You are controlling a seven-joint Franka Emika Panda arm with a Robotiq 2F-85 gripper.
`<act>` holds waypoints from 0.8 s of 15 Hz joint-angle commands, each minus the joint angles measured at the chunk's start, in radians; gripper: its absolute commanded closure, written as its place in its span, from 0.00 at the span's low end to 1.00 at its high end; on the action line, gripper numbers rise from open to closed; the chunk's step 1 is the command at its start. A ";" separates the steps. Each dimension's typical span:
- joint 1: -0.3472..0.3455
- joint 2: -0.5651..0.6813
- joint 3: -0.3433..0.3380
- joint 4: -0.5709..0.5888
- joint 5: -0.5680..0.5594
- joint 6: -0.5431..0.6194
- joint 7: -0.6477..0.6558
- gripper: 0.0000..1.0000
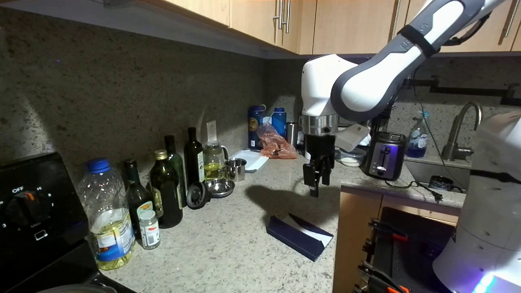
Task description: Take the eyeglasses out of its case and put them on the counter
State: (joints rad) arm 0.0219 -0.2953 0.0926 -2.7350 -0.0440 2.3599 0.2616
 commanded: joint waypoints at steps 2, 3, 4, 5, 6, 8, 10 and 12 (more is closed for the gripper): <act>0.002 0.111 -0.012 0.038 0.023 0.038 -0.029 0.26; 0.003 0.130 -0.015 0.043 0.026 0.046 -0.032 0.30; 0.003 0.146 -0.018 0.047 0.029 0.052 -0.034 0.29; 0.004 0.165 -0.020 0.052 0.033 0.059 -0.037 0.36; 0.004 0.179 -0.022 0.058 0.036 0.063 -0.038 0.35; 0.007 0.212 -0.028 0.069 0.056 0.079 -0.051 0.41; 0.009 0.245 -0.033 0.078 0.090 0.100 -0.084 0.46; 0.008 0.279 -0.035 0.088 0.122 0.117 -0.118 0.45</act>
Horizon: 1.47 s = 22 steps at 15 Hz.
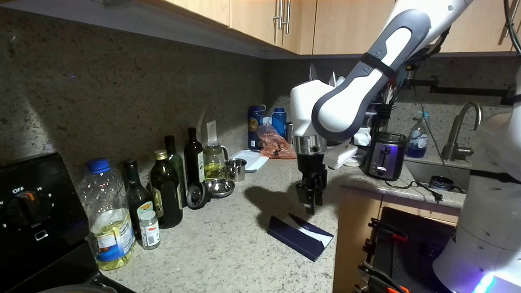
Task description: Take the eyeglasses out of its case and put them on the counter
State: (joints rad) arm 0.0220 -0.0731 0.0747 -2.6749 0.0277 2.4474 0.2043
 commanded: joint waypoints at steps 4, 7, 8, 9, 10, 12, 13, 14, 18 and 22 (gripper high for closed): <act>0.002 0.114 -0.027 0.044 0.091 0.054 -0.118 0.43; 0.000 0.148 -0.029 0.054 0.112 0.082 -0.154 0.41; 0.001 0.159 -0.028 0.058 0.110 0.091 -0.154 0.41; 0.000 0.170 -0.028 0.063 0.111 0.097 -0.163 0.42; -0.001 0.181 -0.027 0.068 0.110 0.105 -0.167 0.45; -0.002 0.201 -0.026 0.077 0.109 0.118 -0.171 0.51; -0.003 0.211 -0.025 0.082 0.113 0.123 -0.181 0.50; -0.005 0.219 -0.023 0.086 0.120 0.125 -0.192 0.52; -0.010 0.253 -0.015 0.104 0.146 0.135 -0.231 0.52; -0.019 0.287 -0.006 0.119 0.188 0.143 -0.286 0.79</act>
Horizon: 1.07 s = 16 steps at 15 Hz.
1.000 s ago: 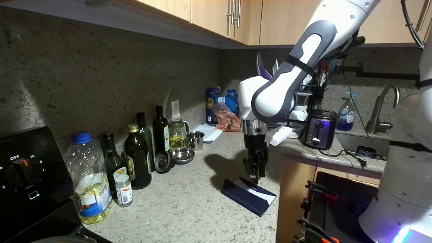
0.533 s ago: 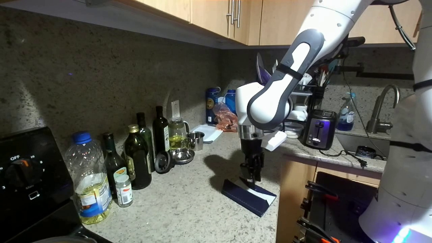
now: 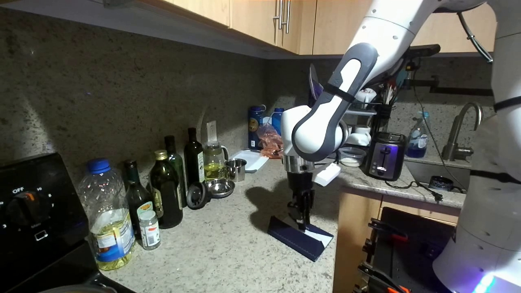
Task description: Take the eyeglasses out of its case and put them on the counter
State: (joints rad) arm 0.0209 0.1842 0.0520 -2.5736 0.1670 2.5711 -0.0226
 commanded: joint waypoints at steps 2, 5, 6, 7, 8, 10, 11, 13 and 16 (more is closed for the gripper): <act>-0.029 0.040 0.024 0.017 0.088 0.029 -0.099 0.74; -0.051 0.042 0.035 0.011 0.151 0.039 -0.156 0.66; -0.062 0.035 0.040 0.006 0.178 0.042 -0.181 0.59; -0.071 0.026 0.043 0.000 0.204 0.045 -0.204 0.64; -0.078 0.019 0.047 -0.005 0.230 0.047 -0.226 0.64; -0.090 0.017 0.051 -0.007 0.274 0.053 -0.265 0.66; -0.096 0.015 0.054 -0.008 0.292 0.055 -0.282 0.65; -0.108 0.011 0.060 -0.012 0.331 0.059 -0.314 0.67; -0.119 0.010 0.072 -0.014 0.394 0.056 -0.366 0.67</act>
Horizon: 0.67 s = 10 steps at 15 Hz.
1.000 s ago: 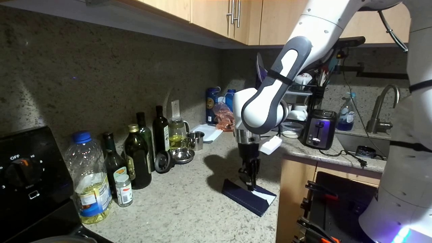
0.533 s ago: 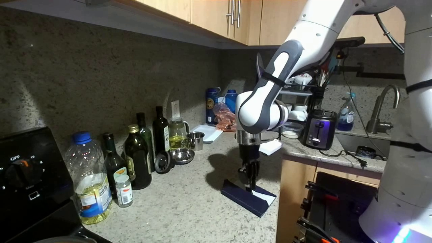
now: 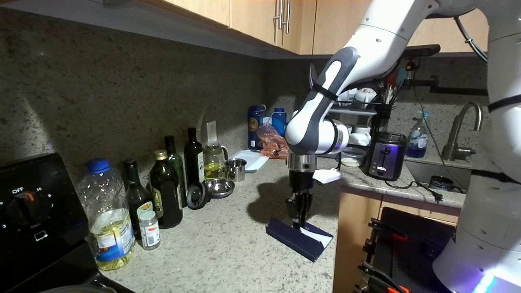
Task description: Take the eyeglasses out of its case and put them on the counter
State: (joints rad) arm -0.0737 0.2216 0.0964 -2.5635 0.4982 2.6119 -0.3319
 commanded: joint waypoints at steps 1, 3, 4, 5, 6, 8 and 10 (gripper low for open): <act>-0.024 -0.026 0.028 -0.025 0.075 0.015 -0.066 0.67; -0.026 -0.027 0.029 -0.027 0.100 0.013 -0.088 0.68; -0.027 -0.028 0.031 -0.028 0.113 0.012 -0.100 0.68; -0.027 -0.028 0.031 -0.029 0.126 0.011 -0.108 0.68; -0.027 -0.027 0.033 -0.030 0.139 0.010 -0.120 0.67; -0.024 -0.024 0.033 -0.034 0.159 0.009 -0.137 0.68; -0.021 -0.021 0.032 -0.038 0.168 0.007 -0.146 0.71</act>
State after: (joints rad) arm -0.0842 0.2216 0.1130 -2.5765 0.6300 2.6119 -0.4434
